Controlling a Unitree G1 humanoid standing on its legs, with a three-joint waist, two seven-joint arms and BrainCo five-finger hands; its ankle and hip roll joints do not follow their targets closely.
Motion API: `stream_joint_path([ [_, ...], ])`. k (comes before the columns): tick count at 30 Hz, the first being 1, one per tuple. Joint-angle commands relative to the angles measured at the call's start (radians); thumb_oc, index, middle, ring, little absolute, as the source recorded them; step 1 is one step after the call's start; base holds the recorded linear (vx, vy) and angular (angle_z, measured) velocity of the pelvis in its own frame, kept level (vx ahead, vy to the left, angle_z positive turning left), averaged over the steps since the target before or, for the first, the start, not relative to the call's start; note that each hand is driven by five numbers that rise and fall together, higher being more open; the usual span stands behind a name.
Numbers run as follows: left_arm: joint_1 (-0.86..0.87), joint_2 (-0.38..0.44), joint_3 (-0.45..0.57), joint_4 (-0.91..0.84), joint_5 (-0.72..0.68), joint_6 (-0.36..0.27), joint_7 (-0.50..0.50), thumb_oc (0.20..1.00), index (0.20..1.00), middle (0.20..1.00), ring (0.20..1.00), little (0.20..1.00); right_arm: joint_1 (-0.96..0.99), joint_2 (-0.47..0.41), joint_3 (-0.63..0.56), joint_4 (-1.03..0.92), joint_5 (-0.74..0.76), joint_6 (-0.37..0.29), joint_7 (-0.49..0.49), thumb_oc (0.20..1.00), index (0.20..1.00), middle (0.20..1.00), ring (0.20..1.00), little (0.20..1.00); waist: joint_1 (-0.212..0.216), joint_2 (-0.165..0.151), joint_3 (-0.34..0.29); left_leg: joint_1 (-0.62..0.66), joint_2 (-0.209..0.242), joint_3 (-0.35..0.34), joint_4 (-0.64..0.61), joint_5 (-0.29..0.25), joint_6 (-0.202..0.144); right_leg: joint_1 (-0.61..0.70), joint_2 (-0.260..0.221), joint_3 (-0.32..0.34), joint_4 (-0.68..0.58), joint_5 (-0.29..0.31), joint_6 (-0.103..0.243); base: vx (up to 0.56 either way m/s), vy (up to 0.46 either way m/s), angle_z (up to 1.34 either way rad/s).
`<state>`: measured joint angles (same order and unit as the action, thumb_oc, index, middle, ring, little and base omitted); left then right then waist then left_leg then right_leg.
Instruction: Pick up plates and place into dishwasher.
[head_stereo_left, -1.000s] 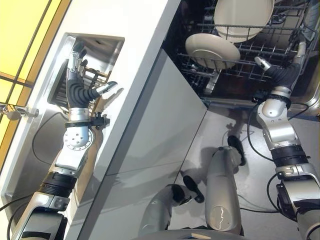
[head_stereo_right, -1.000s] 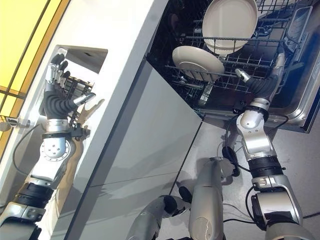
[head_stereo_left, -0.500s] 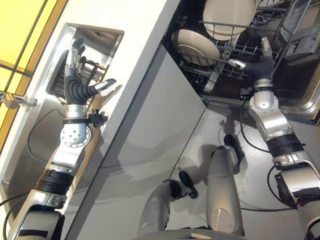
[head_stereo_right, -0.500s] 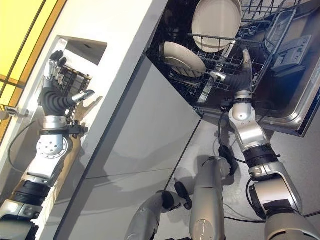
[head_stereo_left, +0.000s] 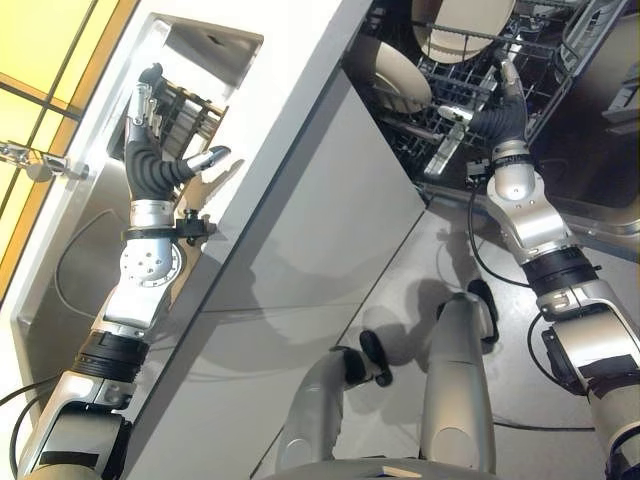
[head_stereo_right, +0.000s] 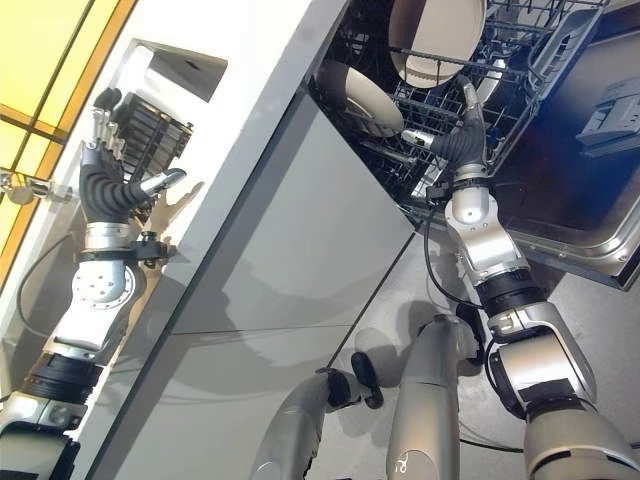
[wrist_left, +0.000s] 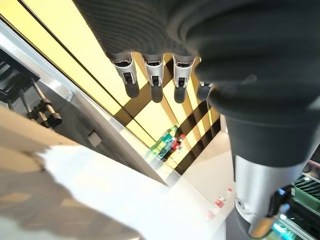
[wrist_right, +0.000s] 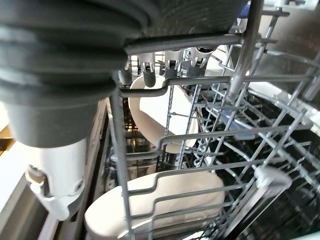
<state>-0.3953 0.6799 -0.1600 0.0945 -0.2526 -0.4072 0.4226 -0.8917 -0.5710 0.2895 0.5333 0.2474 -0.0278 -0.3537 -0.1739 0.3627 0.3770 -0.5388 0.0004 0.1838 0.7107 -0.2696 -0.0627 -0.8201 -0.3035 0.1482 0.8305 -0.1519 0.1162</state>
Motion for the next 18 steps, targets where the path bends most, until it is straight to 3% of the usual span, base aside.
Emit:
stream_joint_path([
  [1, 0.035, -0.036, -0.017, -0.008, 0.023, 0.015, 0.005, 1.0, 1.0, 1.0, 1.0, 1.0, -0.141, 0.048, 0.077, 0.037, 0.049, -0.002, 0.058, 1.0, 1.0, 1.0, 1.0, 1.0, 0.026, 0.062, 0.143, -0.067, 0.021, -0.06, 0.143, -0.08, -0.007, 0.012, -0.092, 0.094, -0.142, 0.088, 0.015, -0.03, 0.046, 0.14],
  [7, 0.057, -0.026, -0.001, -0.033, 0.028, 0.01, 0.018, 1.0, 1.0, 1.0, 1.0, 1.0, -0.21, 0.032, 0.07, 0.053, 0.059, -0.024, 0.055, 1.0, 1.0, 1.0, 1.0, 1.0, 0.048, 0.082, 0.143, -0.125, -0.002, -0.057, 0.2, -0.096, -0.003, -0.034, -0.097, 0.101, -0.095, 0.081, 0.006, -0.04, 0.037, 0.1],
  [12, 0.09, -0.02, 0.011, -0.053, 0.018, -0.009, 0.013, 1.0, 1.0, 1.0, 1.0, 1.0, -0.257, 0.025, 0.077, 0.068, 0.101, -0.067, 0.128, 1.0, 1.0, 1.0, 1.0, 1.0, 0.061, 0.101, 0.143, -0.158, -0.021, -0.054, 0.251, -0.115, 0.001, -0.064, -0.101, 0.111, -0.048, 0.07, -0.001, -0.04, 0.053, 0.08],
  [18, 0.107, -0.015, 0.02, -0.058, -0.006, -0.026, -0.02, 1.0, 1.0, 1.0, 1.0, 1.0, -0.258, 0.019, 0.088, 0.094, 0.108, -0.112, 0.178, 1.0, 1.0, 1.0, 1.0, 1.0, 0.065, 0.096, 0.143, -0.14, -0.022, -0.051, 0.26, -0.121, 0.005, -0.043, -0.112, 0.107, -0.045, 0.073, -0.003, -0.02, 0.04, 0.04],
])
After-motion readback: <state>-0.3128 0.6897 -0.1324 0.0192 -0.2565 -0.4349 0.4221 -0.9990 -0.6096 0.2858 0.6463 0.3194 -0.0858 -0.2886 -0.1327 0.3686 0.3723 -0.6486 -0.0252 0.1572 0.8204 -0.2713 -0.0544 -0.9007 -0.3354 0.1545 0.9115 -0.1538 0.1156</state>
